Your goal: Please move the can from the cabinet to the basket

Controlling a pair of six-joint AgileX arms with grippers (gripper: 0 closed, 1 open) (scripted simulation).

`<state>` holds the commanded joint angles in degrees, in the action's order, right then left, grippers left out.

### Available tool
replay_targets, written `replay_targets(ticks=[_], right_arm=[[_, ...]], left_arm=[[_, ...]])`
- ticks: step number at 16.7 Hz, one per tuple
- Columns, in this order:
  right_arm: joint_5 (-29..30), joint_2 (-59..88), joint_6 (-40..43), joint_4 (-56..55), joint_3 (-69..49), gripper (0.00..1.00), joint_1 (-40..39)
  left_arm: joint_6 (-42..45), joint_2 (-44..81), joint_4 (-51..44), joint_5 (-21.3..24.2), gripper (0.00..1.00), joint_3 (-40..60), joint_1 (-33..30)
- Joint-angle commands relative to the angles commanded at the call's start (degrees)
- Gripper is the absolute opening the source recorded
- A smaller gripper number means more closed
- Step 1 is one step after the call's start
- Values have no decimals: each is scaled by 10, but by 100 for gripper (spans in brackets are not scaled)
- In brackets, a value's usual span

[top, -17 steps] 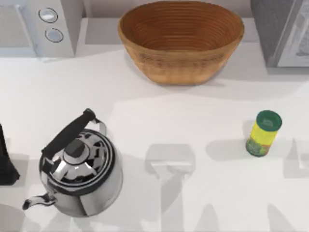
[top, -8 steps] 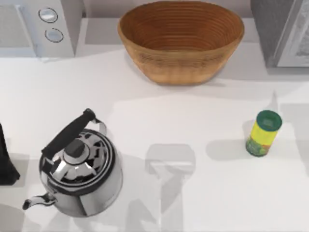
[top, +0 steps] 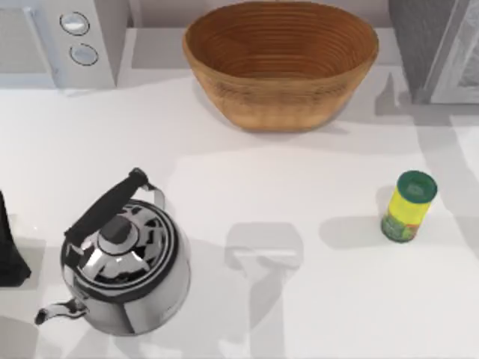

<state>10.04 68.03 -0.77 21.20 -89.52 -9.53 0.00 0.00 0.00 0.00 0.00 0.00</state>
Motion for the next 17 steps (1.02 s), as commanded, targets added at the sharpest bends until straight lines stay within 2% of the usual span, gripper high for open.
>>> replay_targets(ticks=[4,12,17], right_arm=[[11,72,-1,24,-93,100,-9],[16,88,-1,24,-110,100,-9],[37,196,-1,-1,-190,100,-26]], left_arm=[[0,0,0,0,100,0,0],[0,0,0,0,100,0,0],[0,0,0,0,100,0,0]])
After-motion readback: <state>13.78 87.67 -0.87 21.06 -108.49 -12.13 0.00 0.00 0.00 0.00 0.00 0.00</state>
